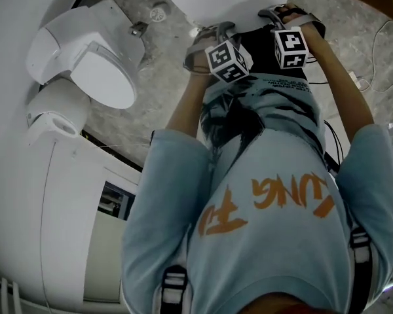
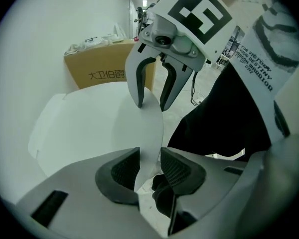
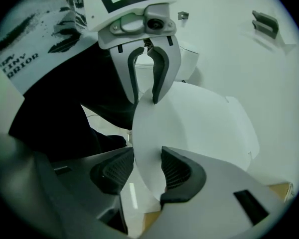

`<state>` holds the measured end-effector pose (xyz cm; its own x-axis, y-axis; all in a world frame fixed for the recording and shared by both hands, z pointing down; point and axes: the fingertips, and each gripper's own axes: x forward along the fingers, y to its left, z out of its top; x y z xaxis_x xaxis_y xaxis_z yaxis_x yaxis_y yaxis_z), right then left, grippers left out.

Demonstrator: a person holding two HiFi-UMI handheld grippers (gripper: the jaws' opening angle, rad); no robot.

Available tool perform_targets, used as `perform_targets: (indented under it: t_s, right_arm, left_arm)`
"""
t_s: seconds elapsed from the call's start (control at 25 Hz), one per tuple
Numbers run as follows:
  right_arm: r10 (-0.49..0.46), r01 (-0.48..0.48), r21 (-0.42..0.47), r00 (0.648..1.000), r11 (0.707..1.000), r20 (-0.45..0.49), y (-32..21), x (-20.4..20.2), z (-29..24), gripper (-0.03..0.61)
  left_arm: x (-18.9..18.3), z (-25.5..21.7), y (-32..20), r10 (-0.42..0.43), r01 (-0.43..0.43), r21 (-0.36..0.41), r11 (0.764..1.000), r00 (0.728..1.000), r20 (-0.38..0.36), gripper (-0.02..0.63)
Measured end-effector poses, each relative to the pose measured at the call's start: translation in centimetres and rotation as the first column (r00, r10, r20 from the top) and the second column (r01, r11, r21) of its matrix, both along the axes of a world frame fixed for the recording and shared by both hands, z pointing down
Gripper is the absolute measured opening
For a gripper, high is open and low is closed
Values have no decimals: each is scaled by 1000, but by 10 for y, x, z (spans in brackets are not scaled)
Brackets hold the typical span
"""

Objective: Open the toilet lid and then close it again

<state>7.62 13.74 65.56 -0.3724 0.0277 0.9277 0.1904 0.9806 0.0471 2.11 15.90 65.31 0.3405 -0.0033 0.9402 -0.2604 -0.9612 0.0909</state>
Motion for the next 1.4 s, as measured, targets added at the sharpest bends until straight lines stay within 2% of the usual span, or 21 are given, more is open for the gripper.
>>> perform_targets:
  t_s: [0.12,0.32,0.48,0.64,0.68,0.72,0.8,0.92,1.0,1.16,1.24,1.32,1.4]
  right_arm:
    - [-30,30,5,1000,1000,-7,3,1,25,187]
    - [-46,45,-55,999,998,-18,7,3,62,189]
    - [-18,17,-90,1000,996,-10,8,5,84,187]
    - [76,-76,-151,997,986,-6,8,8,100,173]
    - [117,-117,-154,993,981,-6,4,8,105,134]
    - [164,-163,-152,986,975,-8,-2,9,110,94]
    - [247,-246,-144,969,959,-14,-11,11,119,61]
    - [326,-329,-133,944,935,-46,-12,10,132,58]
    - [394,-399,-139,917,907,-64,-13,10,135,55]
    - [535,-540,-157,842,827,-75,-22,14,131,35]
    - [597,-602,-191,797,776,-86,-24,16,126,14]
    - [661,-657,-249,746,712,-77,-27,17,116,14]
    - [723,-705,-289,688,647,-60,-36,20,103,14]
  left_arm:
    - [2,25,3,-24,24,-44,999,1000,10,146]
    - [4,63,3,-143,146,-117,982,989,32,146]
    - [3,89,-5,-252,259,-132,957,966,61,70]
    - [3,109,-7,-308,327,-196,925,944,121,49]
    - [3,114,-8,-308,332,-211,919,941,138,44]
    - [3,119,-9,-307,335,-224,915,939,153,41]
    - [3,128,-11,-307,346,-248,905,934,183,38]
    - [2,142,-9,-308,366,-279,888,923,230,35]
    - [2,145,-9,-298,365,-300,881,922,247,32]
    - [4,140,-14,-331,402,-311,861,908,257,31]
    - [1,133,-11,-357,432,-317,844,894,269,31]
    - [-2,122,-7,-404,478,-320,818,874,271,31]
    - [-4,107,-14,-476,528,-290,798,848,233,31]
